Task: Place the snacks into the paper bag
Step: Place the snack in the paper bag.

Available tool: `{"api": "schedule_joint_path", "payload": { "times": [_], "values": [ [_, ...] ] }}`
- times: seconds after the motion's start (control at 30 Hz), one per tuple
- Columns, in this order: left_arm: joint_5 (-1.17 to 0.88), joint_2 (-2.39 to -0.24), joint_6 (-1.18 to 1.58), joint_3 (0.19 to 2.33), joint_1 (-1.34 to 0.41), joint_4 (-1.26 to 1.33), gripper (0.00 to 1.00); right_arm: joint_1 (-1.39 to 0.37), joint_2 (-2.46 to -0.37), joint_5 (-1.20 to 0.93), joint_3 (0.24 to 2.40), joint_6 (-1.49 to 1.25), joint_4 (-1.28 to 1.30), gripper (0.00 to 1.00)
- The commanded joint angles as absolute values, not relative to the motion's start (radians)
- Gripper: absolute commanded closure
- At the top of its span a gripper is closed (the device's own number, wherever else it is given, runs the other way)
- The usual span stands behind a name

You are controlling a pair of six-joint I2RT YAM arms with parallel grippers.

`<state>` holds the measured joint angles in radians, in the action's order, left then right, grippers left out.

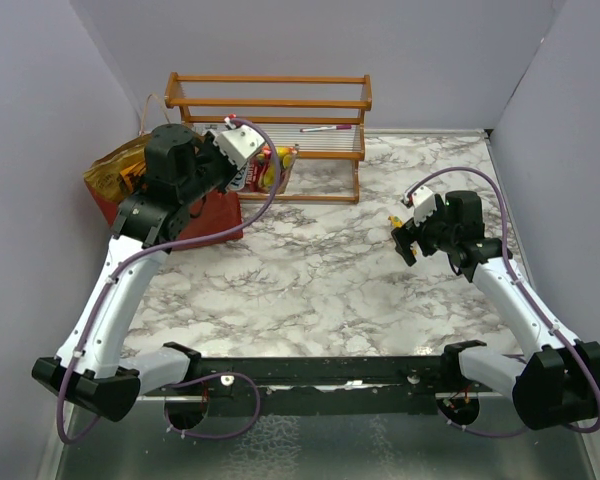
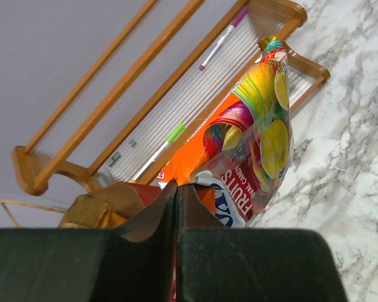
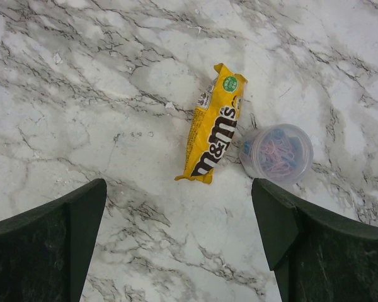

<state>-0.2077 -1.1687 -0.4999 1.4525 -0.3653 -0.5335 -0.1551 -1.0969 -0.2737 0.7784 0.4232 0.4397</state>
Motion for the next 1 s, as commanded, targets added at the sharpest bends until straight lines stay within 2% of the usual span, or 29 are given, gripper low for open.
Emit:
{"api": "schedule_joint_path", "payload": {
  "times": [0.0, 0.3, 0.43, 0.97],
  "values": [
    [-0.109, -1.151, -0.482, 1.527, -0.348, -0.469, 1.0, -0.152, -1.088, -0.268, 0.768, 0.423, 0.406, 0.01],
    [-0.048, -1.161, -0.496, 1.62, -0.287, -0.514, 1.0, -0.151, -1.089, -0.27, 0.768, 0.423, 0.407, 0.01],
    [-0.094, -1.148, -0.48, 1.64, -0.181, -0.534, 1.0, -0.152, -1.09, -0.273, 0.769, 0.425, 0.408, 0.01],
    [0.05, -1.068, -0.605, 1.447, -0.022, -0.407, 1.0, -0.152, -1.09, -0.281, 0.77, 0.427, 0.414, 0.01]
  ]
}}
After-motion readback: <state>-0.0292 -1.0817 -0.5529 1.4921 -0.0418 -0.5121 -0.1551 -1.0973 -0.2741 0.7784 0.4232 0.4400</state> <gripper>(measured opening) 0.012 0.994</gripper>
